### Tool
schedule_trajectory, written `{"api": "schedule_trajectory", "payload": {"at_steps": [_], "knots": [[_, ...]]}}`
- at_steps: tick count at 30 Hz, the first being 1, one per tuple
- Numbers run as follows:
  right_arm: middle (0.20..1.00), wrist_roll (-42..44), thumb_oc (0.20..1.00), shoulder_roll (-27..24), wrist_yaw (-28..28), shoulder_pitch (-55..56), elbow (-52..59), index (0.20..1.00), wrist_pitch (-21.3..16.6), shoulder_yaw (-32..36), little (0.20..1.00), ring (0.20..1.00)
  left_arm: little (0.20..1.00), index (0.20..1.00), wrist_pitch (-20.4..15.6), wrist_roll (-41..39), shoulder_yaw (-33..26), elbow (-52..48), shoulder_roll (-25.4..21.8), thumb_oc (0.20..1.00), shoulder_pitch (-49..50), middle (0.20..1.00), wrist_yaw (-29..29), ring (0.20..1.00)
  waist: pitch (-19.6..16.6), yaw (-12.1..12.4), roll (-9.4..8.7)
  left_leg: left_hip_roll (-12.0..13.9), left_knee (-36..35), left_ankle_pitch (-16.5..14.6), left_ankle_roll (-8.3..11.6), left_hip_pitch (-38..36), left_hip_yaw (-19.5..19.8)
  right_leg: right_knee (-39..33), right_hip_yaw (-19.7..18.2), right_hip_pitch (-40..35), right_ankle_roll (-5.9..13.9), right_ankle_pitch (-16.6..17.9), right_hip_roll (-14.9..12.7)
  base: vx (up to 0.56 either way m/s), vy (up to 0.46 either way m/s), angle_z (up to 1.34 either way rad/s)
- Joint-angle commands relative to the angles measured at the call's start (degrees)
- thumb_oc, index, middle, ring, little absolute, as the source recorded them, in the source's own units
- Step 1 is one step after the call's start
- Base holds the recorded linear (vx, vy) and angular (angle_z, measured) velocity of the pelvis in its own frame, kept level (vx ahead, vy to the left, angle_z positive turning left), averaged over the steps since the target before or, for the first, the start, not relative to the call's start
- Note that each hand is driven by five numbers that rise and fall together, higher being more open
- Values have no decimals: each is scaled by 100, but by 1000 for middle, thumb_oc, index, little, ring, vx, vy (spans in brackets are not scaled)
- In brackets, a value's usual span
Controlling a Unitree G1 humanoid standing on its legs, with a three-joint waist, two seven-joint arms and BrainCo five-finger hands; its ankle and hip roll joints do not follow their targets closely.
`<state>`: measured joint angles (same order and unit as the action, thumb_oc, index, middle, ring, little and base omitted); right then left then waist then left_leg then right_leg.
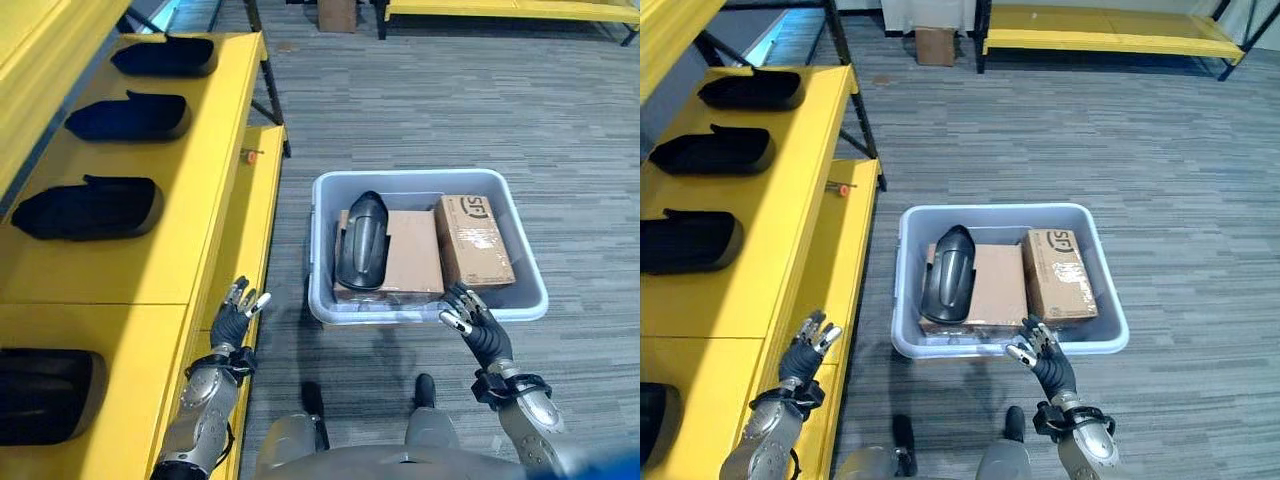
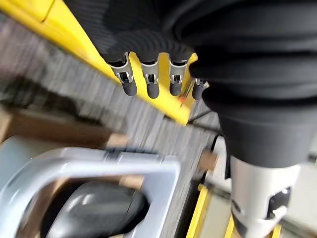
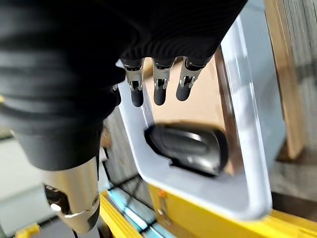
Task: Move parts from the plastic box to the shelf.
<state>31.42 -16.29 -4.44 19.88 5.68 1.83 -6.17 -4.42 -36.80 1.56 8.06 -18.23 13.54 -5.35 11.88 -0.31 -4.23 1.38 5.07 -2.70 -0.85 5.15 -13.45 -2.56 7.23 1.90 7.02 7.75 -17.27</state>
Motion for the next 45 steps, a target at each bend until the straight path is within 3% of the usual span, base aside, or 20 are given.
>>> {"api": "schedule_trajectory", "payload": {"at_steps": [1,10,16,27,29,40,45], "knots": [[1000,279,1000,-317,-63,-241,268,1000,-192,292,1000,1000,1000,1000,-196,191,-64,-418,-84,1000,286,1000,22,1000,-88,-29,26,627,402,80,353,242,398,165,94,-281,502,-371,-9,45,-21,11],[1000,360,1000,-456,-132,-205,502,1000,-274,283,1000,1000,1000,1000,-300,797,233,-907,-334,1000,-297,1000,65,1000,-116,-297,-48,912,-98,423,596,123,221,-25,17,-67,434,-447,234,7,-59,-10],[1000,431,1000,-517,-104,-373,875,1000,-514,114,1000,1000,1000,1000,-645,1250,513,-1064,-325,1000,-1549,1000,-367,1000,89,-685,134,1087,-573,809,772,219,-57,-44,-226,525,410,-345,383,-66,-68,-21],[1000,509,1000,-789,36,-872,884,1000,-714,-327,1000,1000,1000,1000,-985,2145,751,-456,-577,1000,-3459,1000,-1409,1000,518,-1098,205,1165,-664,977,879,554,-478,137,-627,1436,472,-134,476,-53,-33,-23],[1000,575,1000,-810,105,-961,881,1000,-781,-397,1000,1000,1000,1000,-1005,2271,760,-256,-635,1000,-3732,1000,-1623,1000,607,-1152,204,1164,-683,886,933,547,-484,177,-654,1503,511,-213,482,39,-14,-19],[1000,766,1000,-829,245,-987,852,1000,-1050,-670,1000,1000,1000,1000,-930,2841,434,848,-1087,1000,-4450,1000,-2685,1000,958,-1286,-12,1235,-663,975,1004,825,-541,243,-736,1861,495,-132,607,1,-26,-4],[1000,819,1000,-863,241,-961,838,1000,-1122,-744,1000,1000,1000,1000,-891,2995,398,1160,-1259,1000,-4624,1000,-2904,1000,1006,-1292,-78,1246,-652,979,1012,879,-527,245,-734,1918,477,-118,632,0,0,0]]}}
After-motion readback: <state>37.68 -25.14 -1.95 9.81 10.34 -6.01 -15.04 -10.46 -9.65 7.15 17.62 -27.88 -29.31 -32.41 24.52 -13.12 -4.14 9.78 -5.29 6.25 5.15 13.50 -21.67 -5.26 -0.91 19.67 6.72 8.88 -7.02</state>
